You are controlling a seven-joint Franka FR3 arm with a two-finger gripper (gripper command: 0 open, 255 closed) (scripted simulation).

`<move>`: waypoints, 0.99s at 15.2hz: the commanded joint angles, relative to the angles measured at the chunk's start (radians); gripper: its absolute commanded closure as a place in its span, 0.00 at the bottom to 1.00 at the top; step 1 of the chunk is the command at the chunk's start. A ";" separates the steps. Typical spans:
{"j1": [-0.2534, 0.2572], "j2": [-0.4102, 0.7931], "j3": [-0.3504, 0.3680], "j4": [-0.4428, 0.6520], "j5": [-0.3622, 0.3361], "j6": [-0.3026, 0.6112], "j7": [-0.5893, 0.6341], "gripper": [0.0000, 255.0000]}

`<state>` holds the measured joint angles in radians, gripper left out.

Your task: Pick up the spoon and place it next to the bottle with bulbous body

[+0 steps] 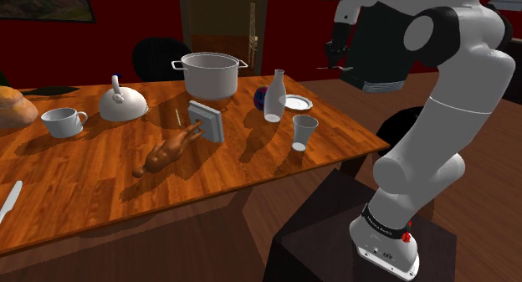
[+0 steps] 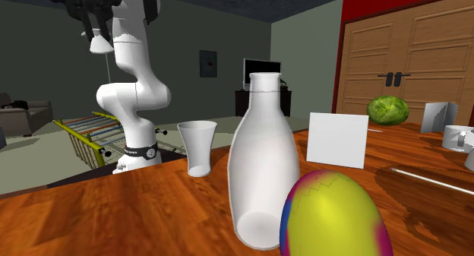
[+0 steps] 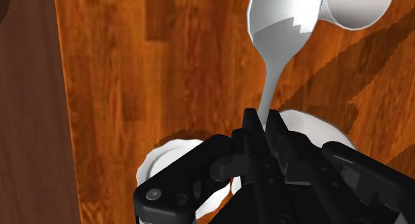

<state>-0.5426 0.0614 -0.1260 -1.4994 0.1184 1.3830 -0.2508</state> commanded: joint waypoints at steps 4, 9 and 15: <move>0.002 -0.017 0.002 -0.090 -0.003 0.073 -0.005 1.00; 0.004 -0.027 0.003 -0.170 -0.004 0.143 -0.010 1.00; 0.005 -0.031 0.003 -0.255 -0.005 0.224 -0.018 1.00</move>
<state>-0.5375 0.0312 -0.1220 -1.7389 0.1140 1.5923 -0.2658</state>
